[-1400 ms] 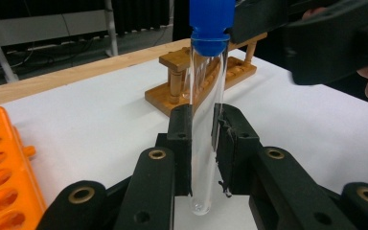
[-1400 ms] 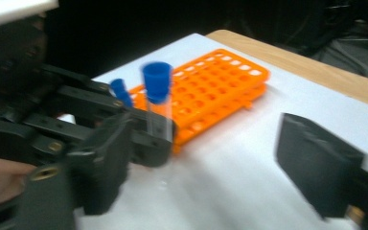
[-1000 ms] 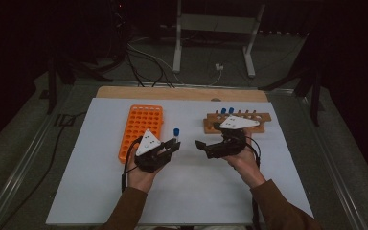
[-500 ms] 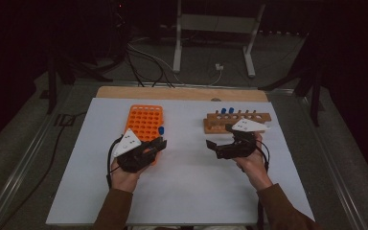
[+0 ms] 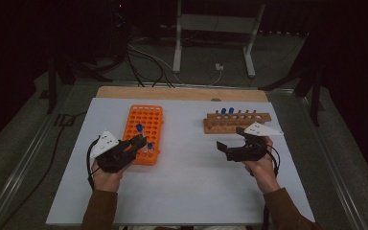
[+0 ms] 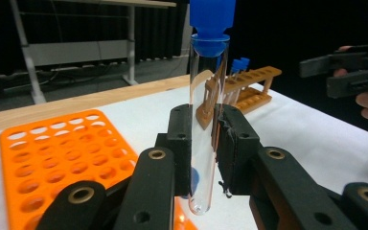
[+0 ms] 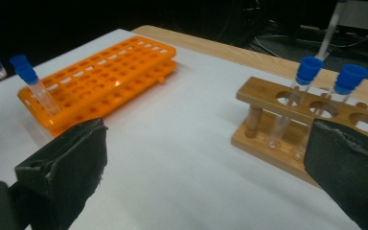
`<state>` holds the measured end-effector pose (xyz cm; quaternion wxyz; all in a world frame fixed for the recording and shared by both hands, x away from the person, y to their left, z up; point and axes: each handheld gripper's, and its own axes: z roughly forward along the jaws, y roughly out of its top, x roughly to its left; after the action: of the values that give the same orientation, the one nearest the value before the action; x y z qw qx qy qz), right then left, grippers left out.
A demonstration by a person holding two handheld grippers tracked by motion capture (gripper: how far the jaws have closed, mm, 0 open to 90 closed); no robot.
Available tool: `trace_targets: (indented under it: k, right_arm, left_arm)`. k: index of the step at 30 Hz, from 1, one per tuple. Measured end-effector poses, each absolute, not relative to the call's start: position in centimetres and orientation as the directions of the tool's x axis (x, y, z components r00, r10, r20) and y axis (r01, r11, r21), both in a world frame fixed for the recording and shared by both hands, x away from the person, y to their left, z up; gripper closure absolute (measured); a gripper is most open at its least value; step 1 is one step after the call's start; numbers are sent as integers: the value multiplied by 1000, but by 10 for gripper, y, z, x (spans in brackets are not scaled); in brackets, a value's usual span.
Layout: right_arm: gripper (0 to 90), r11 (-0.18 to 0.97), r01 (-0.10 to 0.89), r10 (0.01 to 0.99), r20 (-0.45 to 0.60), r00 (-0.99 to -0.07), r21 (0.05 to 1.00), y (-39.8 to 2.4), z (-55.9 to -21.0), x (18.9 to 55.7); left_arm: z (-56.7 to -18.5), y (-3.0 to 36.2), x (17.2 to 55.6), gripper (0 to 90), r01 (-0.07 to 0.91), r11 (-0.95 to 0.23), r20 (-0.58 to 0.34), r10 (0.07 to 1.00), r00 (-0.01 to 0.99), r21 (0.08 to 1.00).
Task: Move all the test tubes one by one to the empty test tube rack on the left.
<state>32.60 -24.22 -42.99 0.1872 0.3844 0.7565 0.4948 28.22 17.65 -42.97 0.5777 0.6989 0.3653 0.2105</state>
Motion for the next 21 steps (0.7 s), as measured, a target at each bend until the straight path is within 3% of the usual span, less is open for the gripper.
trace_targets:
  k: [21]
  right_arm:
    - [12, 195, 392, 780, 100, -617, 899, -255, -430, 318]
  left_arm:
    - [-443, 195, 285, 777, 286, -63, -107, 833, 542, 956]
